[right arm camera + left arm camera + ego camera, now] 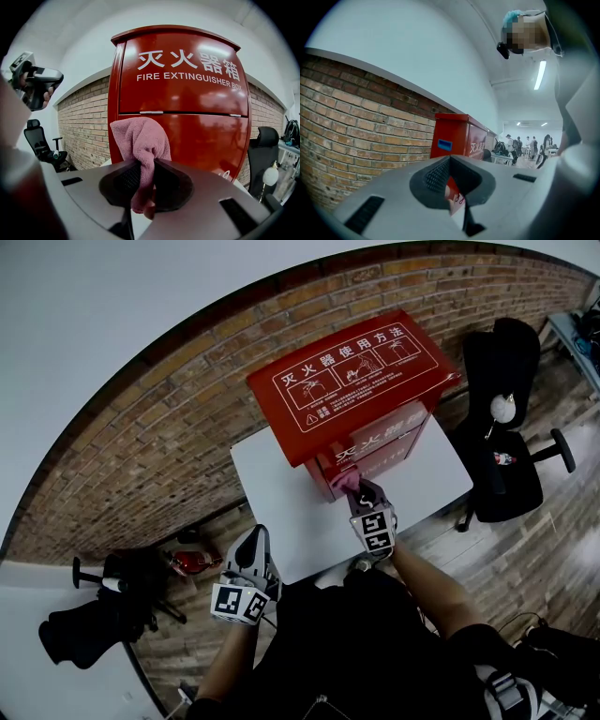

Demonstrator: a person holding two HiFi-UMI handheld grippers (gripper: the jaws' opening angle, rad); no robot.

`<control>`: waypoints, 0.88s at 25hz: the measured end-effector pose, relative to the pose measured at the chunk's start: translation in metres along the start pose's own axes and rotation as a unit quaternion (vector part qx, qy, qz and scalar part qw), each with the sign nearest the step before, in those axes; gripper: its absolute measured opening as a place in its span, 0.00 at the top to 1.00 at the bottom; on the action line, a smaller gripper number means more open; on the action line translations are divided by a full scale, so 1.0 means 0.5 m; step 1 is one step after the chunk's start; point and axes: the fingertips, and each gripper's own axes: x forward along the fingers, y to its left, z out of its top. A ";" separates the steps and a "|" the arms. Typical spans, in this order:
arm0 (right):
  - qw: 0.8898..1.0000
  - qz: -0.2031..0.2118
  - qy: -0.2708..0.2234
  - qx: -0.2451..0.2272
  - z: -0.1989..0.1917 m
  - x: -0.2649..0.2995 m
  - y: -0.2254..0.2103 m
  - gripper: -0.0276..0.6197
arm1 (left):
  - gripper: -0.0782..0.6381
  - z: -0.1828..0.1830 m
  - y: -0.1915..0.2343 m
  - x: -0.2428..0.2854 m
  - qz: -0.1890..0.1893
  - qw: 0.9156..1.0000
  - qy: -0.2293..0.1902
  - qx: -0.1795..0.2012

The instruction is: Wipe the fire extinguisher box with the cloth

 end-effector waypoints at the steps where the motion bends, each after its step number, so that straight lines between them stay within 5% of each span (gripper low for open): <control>1: 1.000 -0.001 0.000 0.000 0.000 0.000 -0.003 0.85 | 0.82 0.000 0.000 0.001 -0.001 1.000 0.000 0.000; 22: 0.999 -0.035 0.003 0.010 -0.008 -0.009 -0.076 0.85 | 0.82 -0.004 -0.014 0.024 -0.013 1.000 0.009 0.002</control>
